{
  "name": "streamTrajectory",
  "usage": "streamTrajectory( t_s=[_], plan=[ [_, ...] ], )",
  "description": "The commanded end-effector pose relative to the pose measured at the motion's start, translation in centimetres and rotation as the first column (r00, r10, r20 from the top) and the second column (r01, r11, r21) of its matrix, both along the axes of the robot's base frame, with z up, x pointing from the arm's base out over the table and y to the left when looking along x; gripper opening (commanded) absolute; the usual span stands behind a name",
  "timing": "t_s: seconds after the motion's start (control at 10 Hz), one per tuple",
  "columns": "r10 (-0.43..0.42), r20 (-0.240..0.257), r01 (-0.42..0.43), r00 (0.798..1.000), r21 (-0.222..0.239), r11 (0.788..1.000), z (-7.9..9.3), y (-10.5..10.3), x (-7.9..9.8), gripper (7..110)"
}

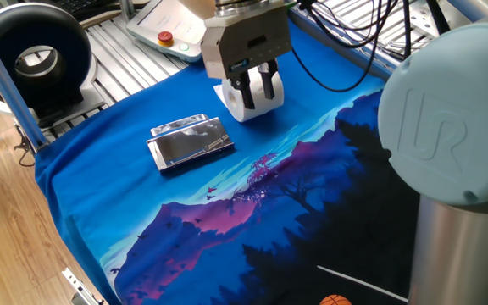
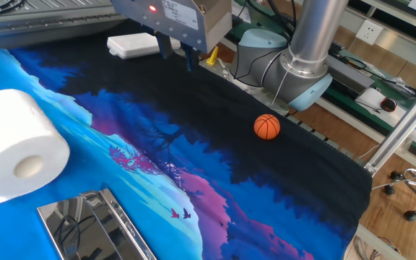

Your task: Put the toilet paper on its holder

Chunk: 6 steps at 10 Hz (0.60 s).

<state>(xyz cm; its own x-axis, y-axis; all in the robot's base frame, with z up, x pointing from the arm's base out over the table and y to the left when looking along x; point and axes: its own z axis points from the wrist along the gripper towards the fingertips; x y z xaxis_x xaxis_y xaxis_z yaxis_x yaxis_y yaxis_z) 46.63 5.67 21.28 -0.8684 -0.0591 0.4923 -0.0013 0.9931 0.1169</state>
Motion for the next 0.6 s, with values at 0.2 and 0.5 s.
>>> streamTrajectory(
  t_s=[0.2,0.5],
  plan=[
    [0.01,-0.003,-0.01,1.0,0.04,0.999,0.6,-0.1,0.1,44],
    [0.013,-0.012,-0.012,1.0,0.029,1.0,0.9,-1.2,0.2,44]
  ],
)
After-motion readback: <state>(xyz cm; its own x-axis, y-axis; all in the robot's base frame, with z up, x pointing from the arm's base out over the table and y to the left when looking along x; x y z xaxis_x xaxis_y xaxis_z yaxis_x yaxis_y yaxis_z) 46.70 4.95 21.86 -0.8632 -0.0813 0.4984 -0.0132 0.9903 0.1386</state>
